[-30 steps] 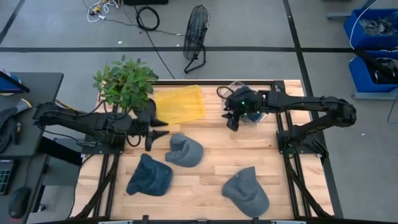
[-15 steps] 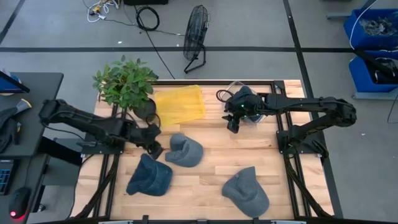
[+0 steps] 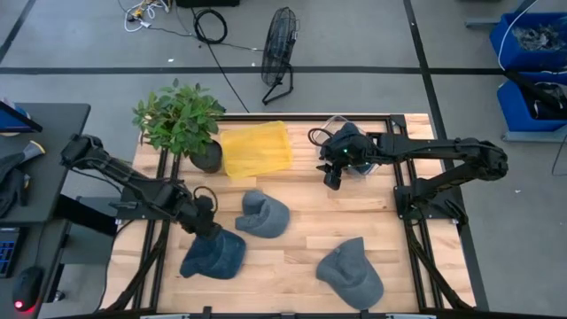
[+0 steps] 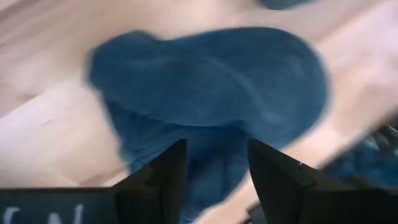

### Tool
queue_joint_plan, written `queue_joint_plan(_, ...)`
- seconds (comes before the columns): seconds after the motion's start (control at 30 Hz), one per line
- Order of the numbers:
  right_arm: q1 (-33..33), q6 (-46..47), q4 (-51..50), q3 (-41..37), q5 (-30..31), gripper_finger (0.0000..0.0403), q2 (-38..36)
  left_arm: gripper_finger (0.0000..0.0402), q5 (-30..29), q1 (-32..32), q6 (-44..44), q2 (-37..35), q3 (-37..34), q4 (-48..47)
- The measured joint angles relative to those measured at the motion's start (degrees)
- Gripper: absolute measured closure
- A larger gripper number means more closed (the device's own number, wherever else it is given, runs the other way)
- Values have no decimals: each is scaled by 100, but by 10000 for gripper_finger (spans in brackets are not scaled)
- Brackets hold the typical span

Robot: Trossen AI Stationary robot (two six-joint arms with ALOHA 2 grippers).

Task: Pick & Place hat
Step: Put the blue cap into the transparent bin

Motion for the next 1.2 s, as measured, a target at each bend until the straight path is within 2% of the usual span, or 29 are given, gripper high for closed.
queue_joint_plan(0.3,-2,-50,0,0,3,243,0,164,-796,-102,-743,2,-562,-84)
queue_joint_plan(0.5,-2,-164,50,0,1,243,0,158,-983,-70,-217,1,-785,146)
queue_joint_plan(0.6,-3,-222,88,0,3,243,0,180,-984,-72,-99,0,-937,485)
queue_joint_plan(0.67,-3,-236,127,0,3,243,0,208,-940,-72,30,0,-1048,809)
queue_joint_plan(0.77,-4,-369,258,0,12,243,0,269,-932,-64,53,2,-1186,1396)
queue_joint_plan(0.9,-2,-630,481,0,98,243,0,372,-1024,34,57,-11,-1192,2039)
queue_joint_plan(0.93,-1,-760,516,0,99,243,0,384,-1082,75,58,-25,-1191,2225)
queue_joint_plan(1.07,97,-1612,697,0,-197,243,56,384,-1109,284,173,-161,-1191,2858)
queue_joint_plan(1.2,455,-2568,1502,0,-1383,243,305,388,-1126,518,355,-320,-1004,2944)
